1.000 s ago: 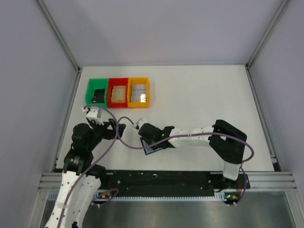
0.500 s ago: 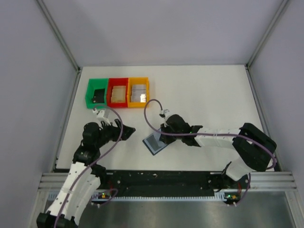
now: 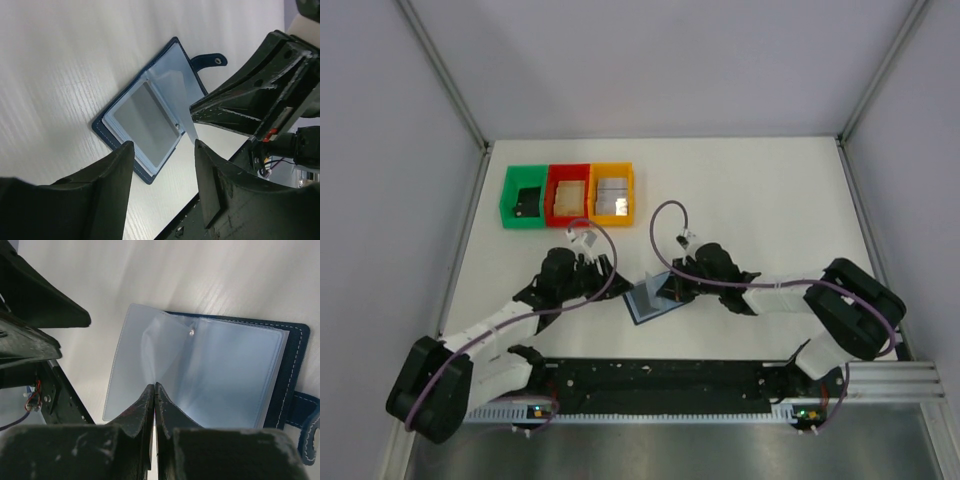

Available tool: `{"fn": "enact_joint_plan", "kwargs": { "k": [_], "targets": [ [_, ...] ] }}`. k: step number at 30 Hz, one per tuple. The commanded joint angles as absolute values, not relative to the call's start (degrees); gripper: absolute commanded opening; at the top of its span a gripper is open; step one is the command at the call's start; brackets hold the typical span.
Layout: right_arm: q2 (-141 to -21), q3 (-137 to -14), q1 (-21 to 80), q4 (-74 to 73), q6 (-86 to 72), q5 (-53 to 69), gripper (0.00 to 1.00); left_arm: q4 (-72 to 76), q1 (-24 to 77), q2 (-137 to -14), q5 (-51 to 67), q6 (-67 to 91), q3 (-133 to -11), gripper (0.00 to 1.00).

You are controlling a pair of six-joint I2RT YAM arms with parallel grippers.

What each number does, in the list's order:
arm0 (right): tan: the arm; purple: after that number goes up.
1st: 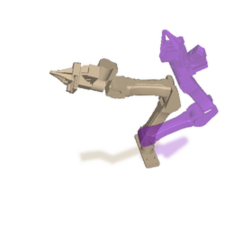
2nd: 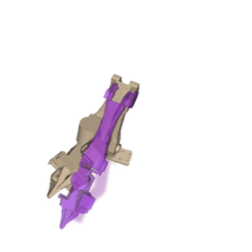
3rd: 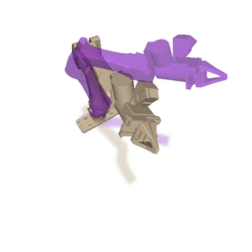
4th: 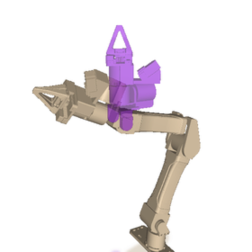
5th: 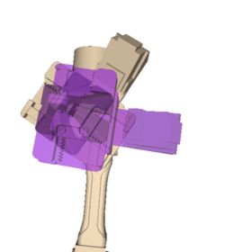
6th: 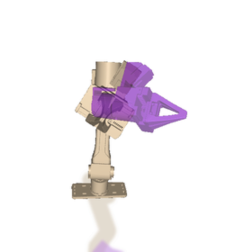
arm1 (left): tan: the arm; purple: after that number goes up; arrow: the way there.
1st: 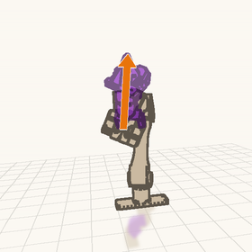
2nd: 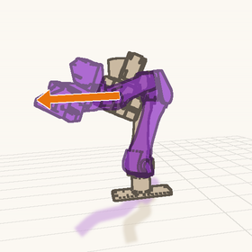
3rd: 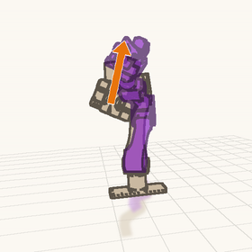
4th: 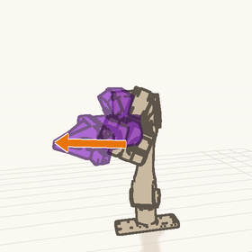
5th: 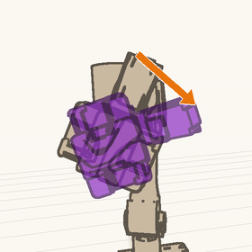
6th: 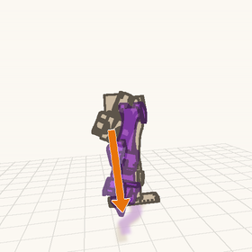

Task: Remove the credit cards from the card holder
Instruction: Move the card holder to the center of the board.

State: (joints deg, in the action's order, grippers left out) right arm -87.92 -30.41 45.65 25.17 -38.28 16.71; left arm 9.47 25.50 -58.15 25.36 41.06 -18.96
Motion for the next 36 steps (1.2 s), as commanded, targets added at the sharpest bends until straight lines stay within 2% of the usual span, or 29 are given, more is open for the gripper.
{"fn": "enact_joint_plan", "kwargs": {
  "k": [1,3,7,14,20,24,27,32,36],
  "targets": [
    [-86.0,-30.9,44.9,28.7,-38.6,17.5,0.00,16.7,28.5,-62.0,21.4,41.6,-21.4,0.56],
    [-85.1,-30.8,44.8,27.3,-38.1,16.2,0.02,16.9,29.6,-63.8,20.9,41.5,-21.6,0.57],
    [-81.5,-32.3,44.8,21.5,-35.0,14.7,0.20,16.7,31.0,-65.0,20.6,42.2,-20.8,0.58],
    [-76.7,-36.5,44.8,7.7,-27.6,9.6,0.39,13.7,31.2,-62.1,18.4,42.3,-18.7,0.61],
    [-76.2,-37.3,45.3,6.2,-25.9,12.1,0.43,10.6,31.2,-60.0,16.9,41.7,-18.4,0.63],
    [-81.9,-44.0,51.4,1.9,-21.5,12.1,0.46,9.1,31.0,-58.1,15.6,42.3,-17.5,0.63],
    [-86.3,-48.9,56.8,-1.5,-18.0,6.3,0.47,3.9,30.9,-48.6,8.1,42.4,-17.0,0.64],
    [-93.2,-53.6,58.8,0.2,-18.1,8.3,0.47,-8.3,30.1,-31.9,-4.6,39.1,-19.1,0.68],
    [-98.6,-59.4,62.2,-7.4,-16.3,0.7,0.47,-18.2,30.1,-22.3,-13.3,35.8,-22.2,0.68]
  ]
}}
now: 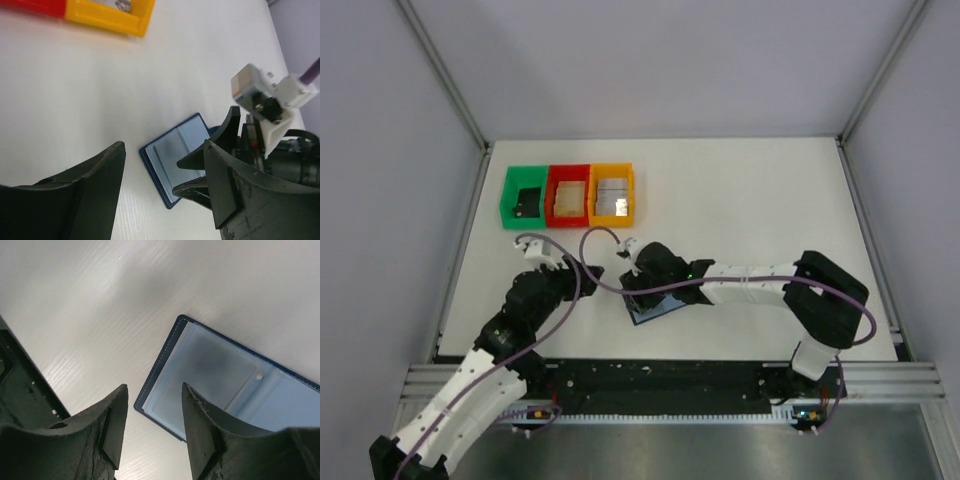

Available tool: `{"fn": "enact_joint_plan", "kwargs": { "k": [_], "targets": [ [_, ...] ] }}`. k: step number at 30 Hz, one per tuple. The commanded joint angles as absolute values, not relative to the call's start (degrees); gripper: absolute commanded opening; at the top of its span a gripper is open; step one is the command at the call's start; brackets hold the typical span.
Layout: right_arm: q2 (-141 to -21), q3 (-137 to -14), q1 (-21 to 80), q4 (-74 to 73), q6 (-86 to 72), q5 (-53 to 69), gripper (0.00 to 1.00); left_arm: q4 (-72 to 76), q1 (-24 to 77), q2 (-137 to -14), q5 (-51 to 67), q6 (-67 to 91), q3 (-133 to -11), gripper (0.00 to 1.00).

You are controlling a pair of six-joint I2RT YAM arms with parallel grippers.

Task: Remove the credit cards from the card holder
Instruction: Move the card holder to the center of the board, then reset both arms

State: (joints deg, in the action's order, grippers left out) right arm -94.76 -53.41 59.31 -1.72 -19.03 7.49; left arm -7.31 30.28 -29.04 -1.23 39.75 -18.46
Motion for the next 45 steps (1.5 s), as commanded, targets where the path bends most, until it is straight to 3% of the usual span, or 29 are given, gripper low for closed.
{"fn": "enact_joint_plan", "kwargs": {
  "k": [1,8,17,24,37,45],
  "targets": [
    [-99.5,-60.2,63.3,-8.6,-15.9,-2.7,0.47,-20.2,30.1,-19.9,-15.2,34.6,-23.1,0.68],
    [-103.8,-65.3,67.8,-18.6,-16.4,-18.1,0.47,-28.1,30.1,-7.4,-25.0,29.3,-29.1,0.68],
    [-109.3,-69.4,70.1,-25.0,-17.4,-24.5,0.47,-32.4,30.0,-4.0,-31.5,21.3,-36.1,0.68],
    [-111.6,-71.8,69.9,-28.3,-17.9,-28.2,0.36,-32.6,30.0,-1.0,-36.1,16.7,-36.2,0.68],
    [-106.4,-64.1,53.5,-25.0,-17.8,-25.9,0.24,-31.2,30.1,0.8,-34.5,16.4,-34.3,0.68],
    [-102.3,-67.4,47.5,-23.6,-16.5,-23.3,0.27,-31.5,30.0,1.1,-33.8,16.7,-34.5,0.68]
  ]
}}
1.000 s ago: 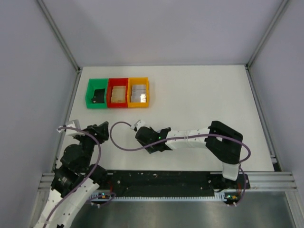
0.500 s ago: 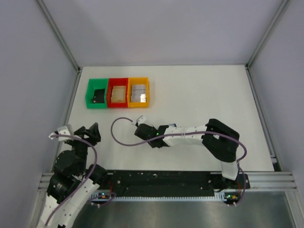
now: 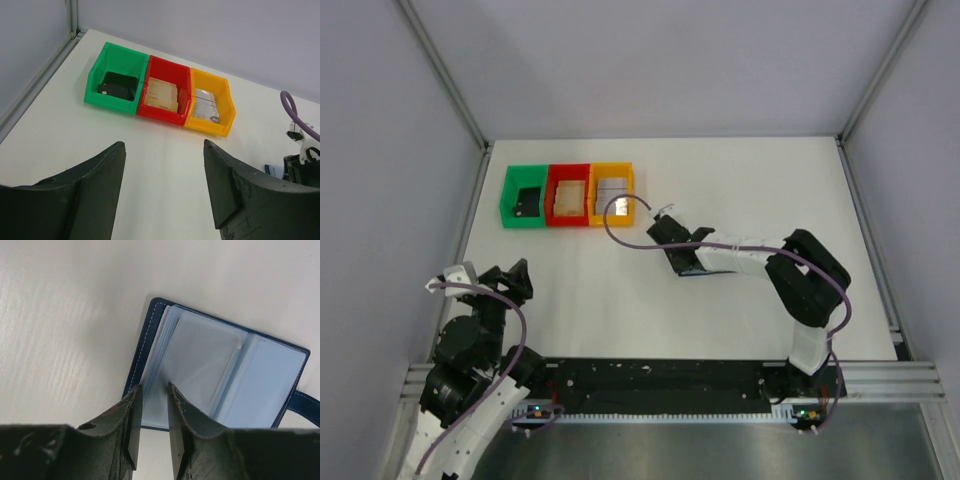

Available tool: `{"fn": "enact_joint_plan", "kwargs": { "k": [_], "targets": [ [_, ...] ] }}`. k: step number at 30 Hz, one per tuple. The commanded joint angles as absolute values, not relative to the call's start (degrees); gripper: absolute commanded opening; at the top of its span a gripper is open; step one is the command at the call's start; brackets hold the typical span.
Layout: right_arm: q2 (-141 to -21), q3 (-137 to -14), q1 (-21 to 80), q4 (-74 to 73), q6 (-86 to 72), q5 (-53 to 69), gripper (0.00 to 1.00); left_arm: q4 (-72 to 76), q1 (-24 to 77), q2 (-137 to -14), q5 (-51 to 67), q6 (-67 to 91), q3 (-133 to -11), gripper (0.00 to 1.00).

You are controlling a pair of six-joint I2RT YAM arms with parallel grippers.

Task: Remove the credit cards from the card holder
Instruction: Reset both arms

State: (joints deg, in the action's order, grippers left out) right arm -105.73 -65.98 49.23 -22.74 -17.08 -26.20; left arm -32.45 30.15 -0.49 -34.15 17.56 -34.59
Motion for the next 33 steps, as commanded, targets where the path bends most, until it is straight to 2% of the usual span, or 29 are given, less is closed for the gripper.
{"fn": "enact_joint_plan", "kwargs": {
  "k": [1,3,6,11,14,17,25,33],
  "targets": [
    [-101.0,-68.0,46.6,-23.3,-16.5,-22.1,0.31,-31.5,30.1,1.1,-33.6,16.7,-34.6,0.68],
    [-98.5,-69.0,43.8,-22.7,-16.5,-20.1,0.37,-31.8,30.0,1.1,-33.3,16.8,-35.1,0.68],
    [-92.7,-69.5,38.9,-22.2,-16.5,-18.0,0.50,-33.0,30.1,1.1,-33.6,16.7,-36.7,0.71],
    [-78.5,-65.2,29.6,-21.6,-17.0,-16.5,0.75,-37.1,30.0,1.1,-35.7,16.2,-41.2,0.84],
    [-67.3,-60.7,23.7,-21.8,-17.3,-16.9,0.87,-39.2,30.0,1.1,-38.1,15.3,-44.3,0.98],
    [-55.8,-57.1,19.2,-23.3,-17.0,-21.0,0.96,-41.3,30.1,1.1,-41.9,14.8,-47.2,0.99],
    [-33.6,-48.5,19.0,-25.6,-17.3,-26.7,0.98,-38.9,30.1,6.2,-48.3,12.2,-49.2,0.99],
    [-24.7,-46.6,19.1,-26.7,-16.4,-27.9,0.98,-38.1,30.1,9.5,-50.3,8.8,-50.8,0.98]
  ]
}}
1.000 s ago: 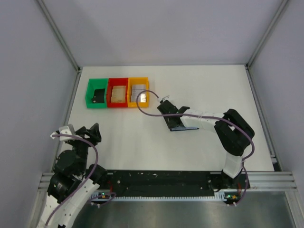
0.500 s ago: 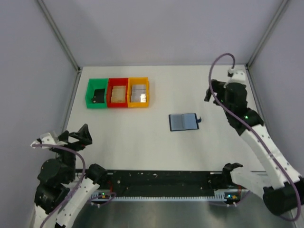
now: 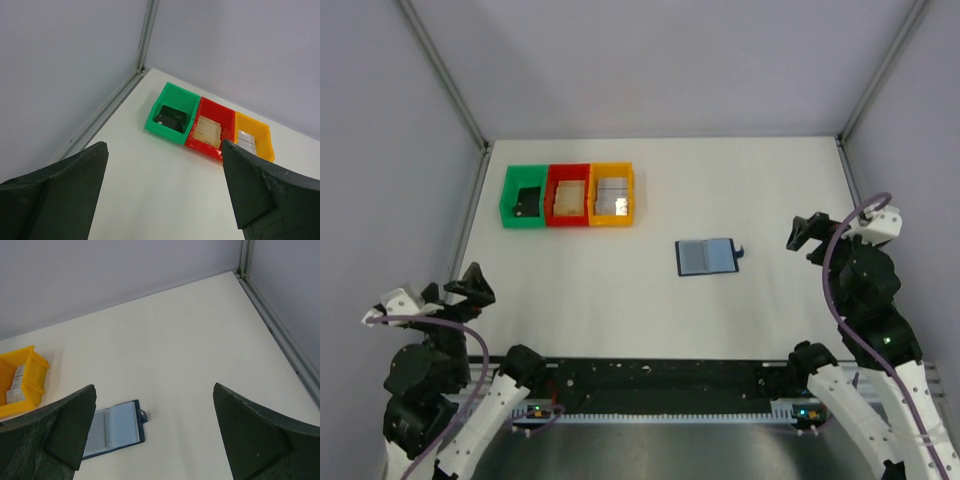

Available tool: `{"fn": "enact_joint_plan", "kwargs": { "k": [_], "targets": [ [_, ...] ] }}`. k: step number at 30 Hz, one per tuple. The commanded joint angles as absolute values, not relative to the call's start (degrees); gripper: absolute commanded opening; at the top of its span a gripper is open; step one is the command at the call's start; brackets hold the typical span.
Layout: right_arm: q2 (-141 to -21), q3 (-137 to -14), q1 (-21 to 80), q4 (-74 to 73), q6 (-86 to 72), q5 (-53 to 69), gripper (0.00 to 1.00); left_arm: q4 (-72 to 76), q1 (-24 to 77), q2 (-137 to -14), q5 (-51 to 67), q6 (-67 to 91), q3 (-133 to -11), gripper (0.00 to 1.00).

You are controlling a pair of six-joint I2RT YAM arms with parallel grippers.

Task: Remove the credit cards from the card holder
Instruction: Reset both arms

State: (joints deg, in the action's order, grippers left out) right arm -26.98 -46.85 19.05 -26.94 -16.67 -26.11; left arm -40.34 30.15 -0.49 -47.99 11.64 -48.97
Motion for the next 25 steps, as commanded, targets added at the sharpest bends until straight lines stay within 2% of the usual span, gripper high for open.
{"fn": "enact_joint_plan", "kwargs": {
  "k": [1,25],
  "targets": [
    [-24.5,-46.4,19.1,-26.6,-16.2,-28.4,0.99,-38.1,30.1,9.5,-50.2,8.5,-50.9,0.98],
    [-22.4,-46.6,19.1,-26.9,-15.6,-27.8,0.98,-35.9,30.1,9.4,-47.5,8.8,-49.5,0.98]
  ]
}}
